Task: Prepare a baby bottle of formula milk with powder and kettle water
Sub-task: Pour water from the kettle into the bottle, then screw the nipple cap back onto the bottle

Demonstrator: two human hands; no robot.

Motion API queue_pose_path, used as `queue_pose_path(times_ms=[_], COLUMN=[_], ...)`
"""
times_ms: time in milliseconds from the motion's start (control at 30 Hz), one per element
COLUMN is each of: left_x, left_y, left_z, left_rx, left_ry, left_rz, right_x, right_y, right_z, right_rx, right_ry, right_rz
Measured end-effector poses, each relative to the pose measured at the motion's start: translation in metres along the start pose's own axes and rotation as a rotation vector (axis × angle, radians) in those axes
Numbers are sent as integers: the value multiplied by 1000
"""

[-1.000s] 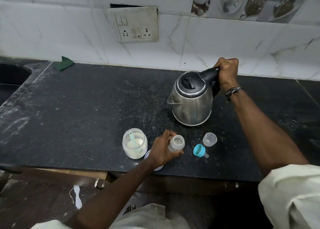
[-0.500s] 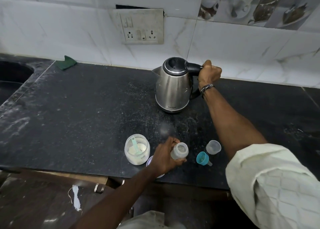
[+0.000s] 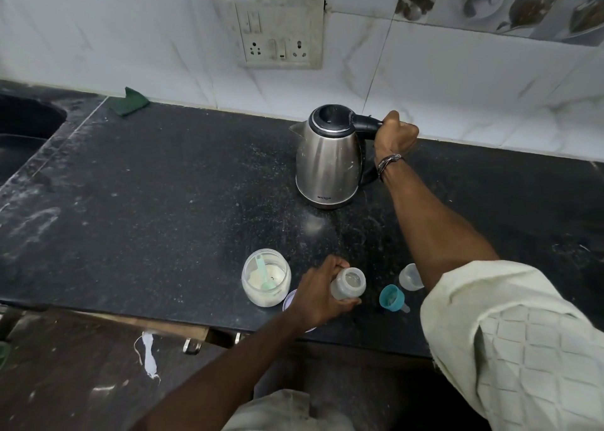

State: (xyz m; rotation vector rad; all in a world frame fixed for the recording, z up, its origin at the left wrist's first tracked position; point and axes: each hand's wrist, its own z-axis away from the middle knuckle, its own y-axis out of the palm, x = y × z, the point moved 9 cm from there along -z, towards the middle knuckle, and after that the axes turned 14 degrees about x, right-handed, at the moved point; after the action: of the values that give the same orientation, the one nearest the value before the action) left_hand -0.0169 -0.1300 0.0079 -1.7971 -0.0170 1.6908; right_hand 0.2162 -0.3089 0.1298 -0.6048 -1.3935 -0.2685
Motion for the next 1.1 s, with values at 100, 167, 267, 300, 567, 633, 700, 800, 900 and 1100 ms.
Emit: queue_pose_path(times_ms=[100, 167, 267, 300, 567, 633, 700, 800, 900, 1100], left_x=[-1, -1, -1, -1, -1, 0, 1, 3, 4, 7], left_y=[0, 0, 1, 1, 1, 2, 2, 3, 5, 5], left_z=[0, 0, 0, 0, 1, 1, 1, 1, 1, 0], left_rx=[-4, -6, -4, -3, -11, -12, -14, -14, -9, -16], left_ry=[5, 4, 4, 5, 5, 7, 4, 1, -1, 3], left_rz=[-4, -3, -6, -8, 4, 6, 12, 33, 35, 43], right_x=[-4, -8, -14, -16, -14, -12, -12, -19, -23, -62], right_y=[0, -1, -6, -7, -12, -20, -37, -63, -67, -54], right_z=[-2, -3, -4, -4, -3, 3, 14, 30, 59, 146], right_rx=[-2, 3, 0, 11, 154, 147, 83, 90, 355, 894], right_ry=[13, 30, 40, 41, 34, 4, -53, -110, -161, -104], right_rz=[-21, -29, -44, -55, -64, -25, -36, -35, 88, 823])
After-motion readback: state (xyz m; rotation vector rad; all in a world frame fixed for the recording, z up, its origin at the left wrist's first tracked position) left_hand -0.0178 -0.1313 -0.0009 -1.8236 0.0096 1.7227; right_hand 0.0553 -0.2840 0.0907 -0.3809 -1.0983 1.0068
